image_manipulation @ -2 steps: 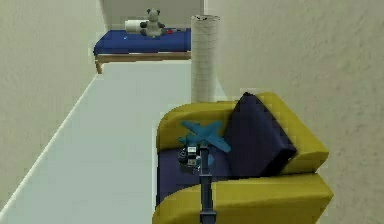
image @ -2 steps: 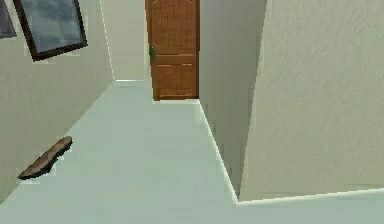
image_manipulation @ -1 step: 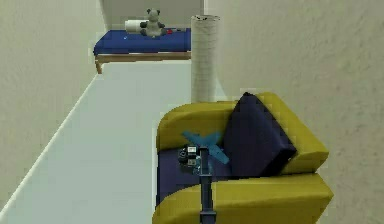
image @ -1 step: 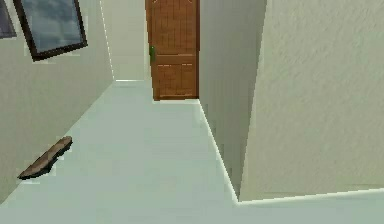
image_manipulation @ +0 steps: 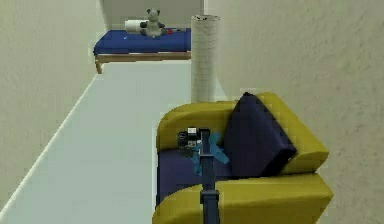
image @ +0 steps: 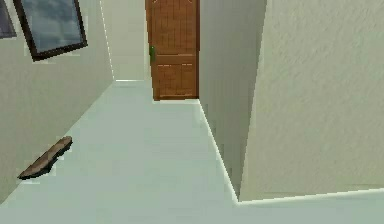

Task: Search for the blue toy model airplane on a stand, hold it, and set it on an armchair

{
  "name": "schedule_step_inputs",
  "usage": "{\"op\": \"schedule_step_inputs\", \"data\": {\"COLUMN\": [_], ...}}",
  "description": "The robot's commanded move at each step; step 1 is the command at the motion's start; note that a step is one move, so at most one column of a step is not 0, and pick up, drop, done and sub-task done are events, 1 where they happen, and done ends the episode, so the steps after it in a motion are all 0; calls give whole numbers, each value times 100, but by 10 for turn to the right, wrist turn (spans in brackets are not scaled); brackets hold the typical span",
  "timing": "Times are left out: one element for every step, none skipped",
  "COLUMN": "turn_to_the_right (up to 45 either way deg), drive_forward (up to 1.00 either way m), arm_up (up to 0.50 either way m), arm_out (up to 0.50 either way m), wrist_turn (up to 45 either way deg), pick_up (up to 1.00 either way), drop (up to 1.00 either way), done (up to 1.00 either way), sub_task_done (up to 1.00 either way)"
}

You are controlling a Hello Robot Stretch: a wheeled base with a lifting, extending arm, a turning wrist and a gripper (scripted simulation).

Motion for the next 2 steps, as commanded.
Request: {"op": "schedule_step_inputs", "data": {"turn_to_the_right": [0, 0], "drive_forward": [0, 0], "arm_up": [0, 0], "arm_out": [-8, 0], "wrist_turn": [0, 0], "pick_up": [0, 0], "drop": [0, 0], "done": [0, 100], "sub_task_done": [0, 0]}}
